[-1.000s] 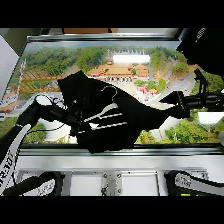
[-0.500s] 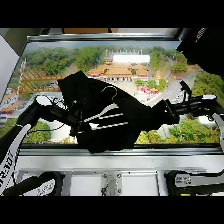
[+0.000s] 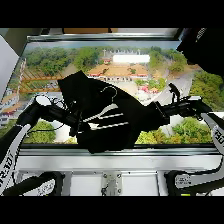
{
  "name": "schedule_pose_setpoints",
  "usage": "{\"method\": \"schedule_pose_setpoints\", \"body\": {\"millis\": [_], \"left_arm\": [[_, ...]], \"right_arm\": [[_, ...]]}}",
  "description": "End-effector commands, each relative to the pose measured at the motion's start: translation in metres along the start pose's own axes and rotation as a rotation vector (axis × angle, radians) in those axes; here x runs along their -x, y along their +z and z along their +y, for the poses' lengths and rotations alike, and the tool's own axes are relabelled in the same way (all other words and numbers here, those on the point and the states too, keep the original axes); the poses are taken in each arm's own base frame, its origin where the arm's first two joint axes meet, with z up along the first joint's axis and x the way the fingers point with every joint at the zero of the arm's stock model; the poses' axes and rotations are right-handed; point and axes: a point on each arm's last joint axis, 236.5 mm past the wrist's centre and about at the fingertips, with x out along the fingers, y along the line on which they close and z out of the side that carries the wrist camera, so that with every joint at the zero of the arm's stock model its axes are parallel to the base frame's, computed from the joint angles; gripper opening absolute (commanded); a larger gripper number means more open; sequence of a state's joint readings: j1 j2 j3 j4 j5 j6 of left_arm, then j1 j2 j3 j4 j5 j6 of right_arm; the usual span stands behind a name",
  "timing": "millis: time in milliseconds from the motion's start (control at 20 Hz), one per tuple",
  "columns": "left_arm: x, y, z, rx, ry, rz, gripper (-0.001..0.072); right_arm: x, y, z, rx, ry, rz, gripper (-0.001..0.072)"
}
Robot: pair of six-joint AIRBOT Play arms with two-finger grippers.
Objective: Fold the clothes and pants, and hang the long-sleeved shirts on hangers.
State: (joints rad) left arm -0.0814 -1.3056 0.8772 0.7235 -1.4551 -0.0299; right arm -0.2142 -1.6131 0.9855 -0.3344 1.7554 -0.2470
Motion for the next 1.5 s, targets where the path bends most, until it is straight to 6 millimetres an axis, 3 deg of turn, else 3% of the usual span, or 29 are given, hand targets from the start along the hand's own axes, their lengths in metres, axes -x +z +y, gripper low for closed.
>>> {"method": "schedule_pose_setpoints", "body": {"millis": [0,900,950,1000,1050,1450], "left_arm": [[0.0000,0.0021,0.0003,0.002,0.000,-0.009,0.0012],[0.0000,0.0020,-0.0004,0.002,-0.002,-0.009,0.0012],[0.0000,0.0020,0.0004,0.002,0.001,-0.009,0.0012],[0.0000,0.0021,0.0013,0.002,0.005,-0.009,0.0012],[0.0000,0.0022,0.0021,0.003,0.008,-0.009,0.0012],[0.0000,0.0019,0.0025,0.002,0.010,-0.008,0.0017]], "right_arm": [[-0.0081,0.0025,-0.0002,0.007,0.011,-0.006,0.0709],[-0.0075,0.0036,-0.0029,0.004,-0.001,-0.012,0.0696],[-0.0075,0.0035,-0.0028,0.004,-0.001,-0.011,0.0529],[-0.0075,0.0036,-0.0026,0.004,0.000,-0.012,0.0205],[-0.0075,0.0036,-0.0026,0.002,0.000,-0.012,0.0022],[-0.0075,0.0036,-0.0029,0.004,-0.001,-0.012,0.0011]]}}
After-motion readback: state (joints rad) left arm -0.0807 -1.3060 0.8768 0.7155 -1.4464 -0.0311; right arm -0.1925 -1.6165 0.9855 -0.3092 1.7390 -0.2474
